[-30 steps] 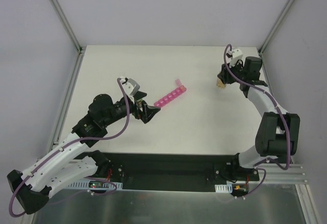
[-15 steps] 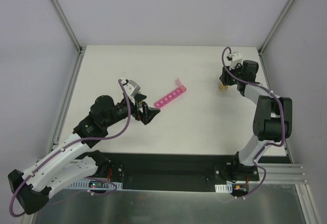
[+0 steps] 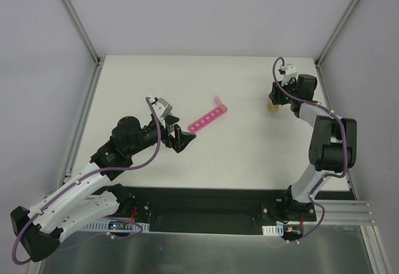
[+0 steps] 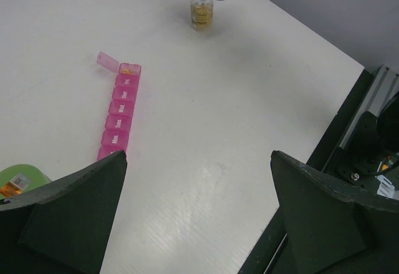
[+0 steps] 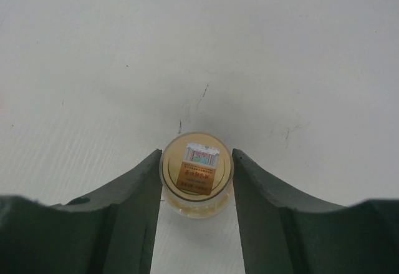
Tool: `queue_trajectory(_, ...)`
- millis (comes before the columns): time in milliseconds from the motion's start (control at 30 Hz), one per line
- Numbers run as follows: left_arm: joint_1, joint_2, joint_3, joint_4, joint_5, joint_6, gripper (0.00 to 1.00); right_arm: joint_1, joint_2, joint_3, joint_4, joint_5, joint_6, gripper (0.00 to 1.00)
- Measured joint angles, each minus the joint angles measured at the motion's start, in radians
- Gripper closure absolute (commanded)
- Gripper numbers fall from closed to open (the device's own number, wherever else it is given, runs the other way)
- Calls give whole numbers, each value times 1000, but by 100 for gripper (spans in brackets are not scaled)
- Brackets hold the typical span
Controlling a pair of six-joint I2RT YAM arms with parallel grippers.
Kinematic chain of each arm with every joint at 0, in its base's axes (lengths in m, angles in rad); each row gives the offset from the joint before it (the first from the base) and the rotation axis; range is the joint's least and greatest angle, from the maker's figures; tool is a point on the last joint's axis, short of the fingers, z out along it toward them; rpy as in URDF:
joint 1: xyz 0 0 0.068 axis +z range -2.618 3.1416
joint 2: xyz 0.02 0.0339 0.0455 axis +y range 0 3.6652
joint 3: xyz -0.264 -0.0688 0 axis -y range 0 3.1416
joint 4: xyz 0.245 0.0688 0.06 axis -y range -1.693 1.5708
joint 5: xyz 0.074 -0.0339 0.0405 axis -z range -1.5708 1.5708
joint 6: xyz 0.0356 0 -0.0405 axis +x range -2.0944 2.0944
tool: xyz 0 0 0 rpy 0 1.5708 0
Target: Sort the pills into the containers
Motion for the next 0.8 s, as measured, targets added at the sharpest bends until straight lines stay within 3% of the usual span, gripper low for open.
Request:
queue_trajectory(533,0,0,-1,0,10,-2,3,-11,-2,0,-39,-17,-2,29)
queue_trajectory(800,5,58,37,-46,9,-15,5,-24,-81,39,-166,-58,-21,26)
